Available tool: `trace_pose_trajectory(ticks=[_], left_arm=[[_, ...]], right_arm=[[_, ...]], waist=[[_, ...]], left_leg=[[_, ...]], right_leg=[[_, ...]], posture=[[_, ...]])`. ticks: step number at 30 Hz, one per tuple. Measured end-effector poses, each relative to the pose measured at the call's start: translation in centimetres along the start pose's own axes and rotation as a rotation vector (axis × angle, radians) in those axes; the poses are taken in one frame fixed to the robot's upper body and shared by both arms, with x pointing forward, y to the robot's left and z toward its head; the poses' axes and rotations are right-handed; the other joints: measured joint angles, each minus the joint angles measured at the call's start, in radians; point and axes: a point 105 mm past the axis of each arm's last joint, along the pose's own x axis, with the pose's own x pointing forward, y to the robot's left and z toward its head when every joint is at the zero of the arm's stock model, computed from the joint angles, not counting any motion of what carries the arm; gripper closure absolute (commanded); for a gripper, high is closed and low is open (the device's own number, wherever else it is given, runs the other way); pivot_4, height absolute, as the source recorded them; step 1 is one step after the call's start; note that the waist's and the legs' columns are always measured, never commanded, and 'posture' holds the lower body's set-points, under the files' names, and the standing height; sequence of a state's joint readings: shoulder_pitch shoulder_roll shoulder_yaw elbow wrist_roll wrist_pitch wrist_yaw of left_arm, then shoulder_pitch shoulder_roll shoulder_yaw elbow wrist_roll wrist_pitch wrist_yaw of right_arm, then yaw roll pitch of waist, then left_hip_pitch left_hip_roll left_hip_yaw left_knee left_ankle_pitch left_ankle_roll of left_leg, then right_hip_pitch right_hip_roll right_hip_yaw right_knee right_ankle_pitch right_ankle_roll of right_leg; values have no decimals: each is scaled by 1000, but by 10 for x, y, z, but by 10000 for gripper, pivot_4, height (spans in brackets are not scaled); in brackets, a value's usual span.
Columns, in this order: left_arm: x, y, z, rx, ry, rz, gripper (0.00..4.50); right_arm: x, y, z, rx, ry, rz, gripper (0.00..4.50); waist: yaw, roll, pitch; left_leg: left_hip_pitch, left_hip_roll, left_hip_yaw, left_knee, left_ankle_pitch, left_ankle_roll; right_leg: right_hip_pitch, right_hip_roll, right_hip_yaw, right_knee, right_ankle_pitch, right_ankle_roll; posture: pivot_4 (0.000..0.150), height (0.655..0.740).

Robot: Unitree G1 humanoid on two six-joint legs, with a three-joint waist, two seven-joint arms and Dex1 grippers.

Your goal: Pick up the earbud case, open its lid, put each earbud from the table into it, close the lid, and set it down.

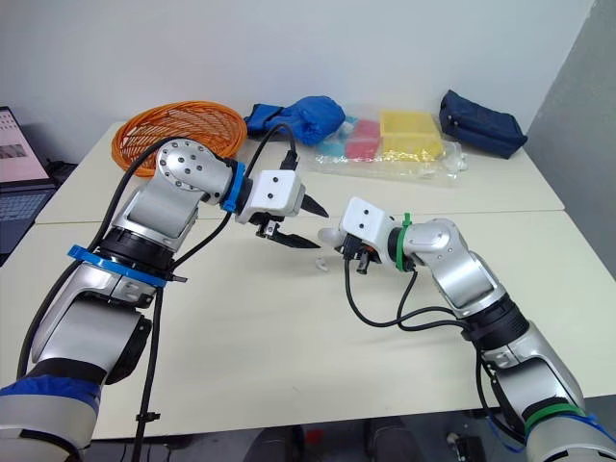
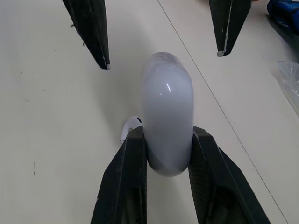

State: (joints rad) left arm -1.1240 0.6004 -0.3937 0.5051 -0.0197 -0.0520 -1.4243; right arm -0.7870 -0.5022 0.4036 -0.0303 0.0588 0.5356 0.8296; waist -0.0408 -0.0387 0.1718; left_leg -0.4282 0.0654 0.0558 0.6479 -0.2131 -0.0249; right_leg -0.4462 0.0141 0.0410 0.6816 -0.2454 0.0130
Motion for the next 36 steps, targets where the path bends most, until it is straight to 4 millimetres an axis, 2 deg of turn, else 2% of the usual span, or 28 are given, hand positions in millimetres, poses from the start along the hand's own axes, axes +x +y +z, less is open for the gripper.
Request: trace_pose_trajectory(ticks=[13, 20, 36], left_arm=[[5, 1, 0, -24, -18, 8, 15834], [7, -3, -2, -40, -18, -14, 37408], [9, -2, -1, -60, -17, -10, 37370]], right_arm=[[-2, 3, 13, -29, -22, 13, 37050], [0, 2, 20, -16, -41, 14, 37050], [-1, 0, 19, -11, -38, 10, 37050]], waist=[[5, 0, 0], [7, 0, 0], [9, 0, 0]], left_leg=[[0, 0, 0, 0, 0, 0], [0, 0, -1, 0, 0, 0], [0, 0, 0, 1, 0, 0]], right_leg=[[0, 0, 0, 0, 1, -1], [0, 0, 0, 0, 1, -1], [0, 0, 0, 0, 1, -2]], posture=[[1500, 7400], [1500, 7400], [1500, 7400]])
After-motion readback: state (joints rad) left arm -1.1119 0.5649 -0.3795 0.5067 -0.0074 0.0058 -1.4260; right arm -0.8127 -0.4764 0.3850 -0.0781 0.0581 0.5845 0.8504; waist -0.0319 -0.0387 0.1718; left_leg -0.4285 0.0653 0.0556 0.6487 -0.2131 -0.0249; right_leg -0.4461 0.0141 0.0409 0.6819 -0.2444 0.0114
